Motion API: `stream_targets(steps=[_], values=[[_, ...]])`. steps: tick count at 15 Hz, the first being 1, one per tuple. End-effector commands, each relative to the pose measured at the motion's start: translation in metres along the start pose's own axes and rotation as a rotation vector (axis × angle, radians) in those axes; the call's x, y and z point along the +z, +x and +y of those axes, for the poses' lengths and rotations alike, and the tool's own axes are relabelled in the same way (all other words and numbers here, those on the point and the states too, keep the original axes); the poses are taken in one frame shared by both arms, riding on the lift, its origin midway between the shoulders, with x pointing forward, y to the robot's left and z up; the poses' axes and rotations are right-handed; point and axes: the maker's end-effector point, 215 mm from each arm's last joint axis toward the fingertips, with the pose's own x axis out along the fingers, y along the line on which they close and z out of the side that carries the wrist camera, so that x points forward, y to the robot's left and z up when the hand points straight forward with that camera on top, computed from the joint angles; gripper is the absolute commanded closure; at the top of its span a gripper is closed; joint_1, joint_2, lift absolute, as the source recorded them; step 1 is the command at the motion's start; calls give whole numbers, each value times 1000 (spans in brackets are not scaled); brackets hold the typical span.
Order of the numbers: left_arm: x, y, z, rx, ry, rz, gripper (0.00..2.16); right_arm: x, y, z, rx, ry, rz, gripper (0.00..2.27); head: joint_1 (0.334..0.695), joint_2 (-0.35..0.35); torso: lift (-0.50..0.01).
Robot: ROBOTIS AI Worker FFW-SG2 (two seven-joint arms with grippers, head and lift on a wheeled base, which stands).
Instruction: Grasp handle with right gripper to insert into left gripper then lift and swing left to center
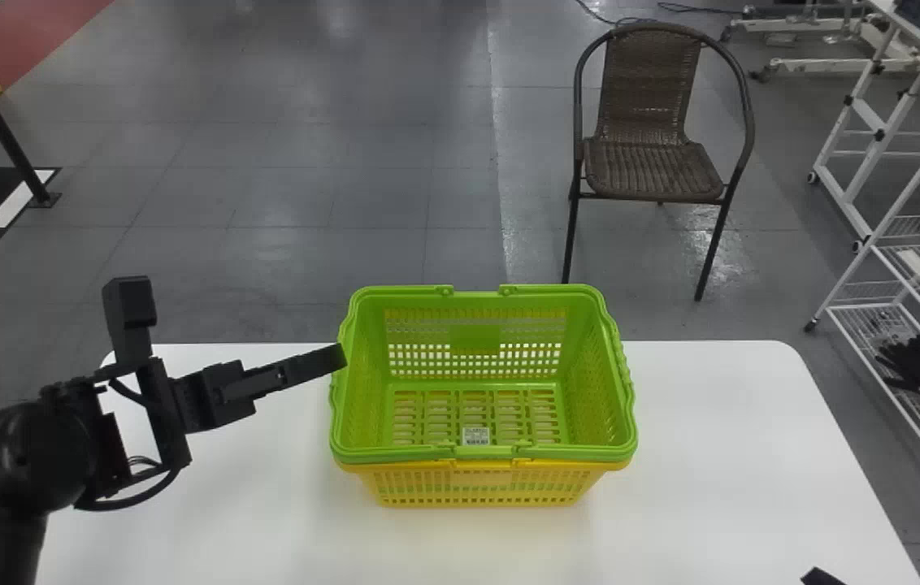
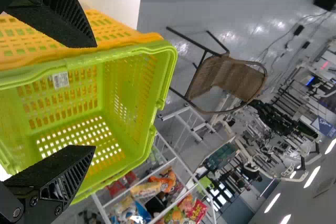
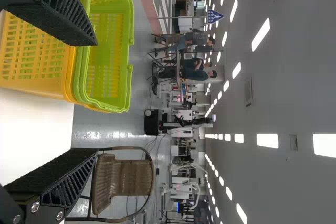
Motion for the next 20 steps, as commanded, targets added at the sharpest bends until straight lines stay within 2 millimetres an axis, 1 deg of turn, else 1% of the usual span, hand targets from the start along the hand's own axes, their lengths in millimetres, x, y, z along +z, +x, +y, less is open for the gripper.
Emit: stream_targets(steps=[1,3,7,9,12,13,16,20], values=[[9,8,3,-24,-41,12,130,3,-1,-2,-3,-3,-8,76,695,-9,0],[13,12,8,-42,-70,27,130,2,-2,-2,-6,-3,-8,76,695,-13,0],[5,19,21,-49,-123,63,130,4,-3,-3,-8,-6,-11,76,695,-12,0],[8,22,26,-40,-115,63,130,6,-3,-4,-9,-9,-18,76,695,-11,0],[5,29,26,-36,-101,79,130,6,-4,-4,-10,-8,-20,76,695,-11,0],[0,34,24,-39,-102,95,130,5,-4,-5,-12,-10,-18,76,695,-11,0],[-3,42,22,-45,-92,105,130,8,-6,-8,-18,-16,-28,76,695,-25,0],[-4,44,19,-53,-89,107,130,7,-8,-10,-23,-17,-25,76,695,-43,0]])
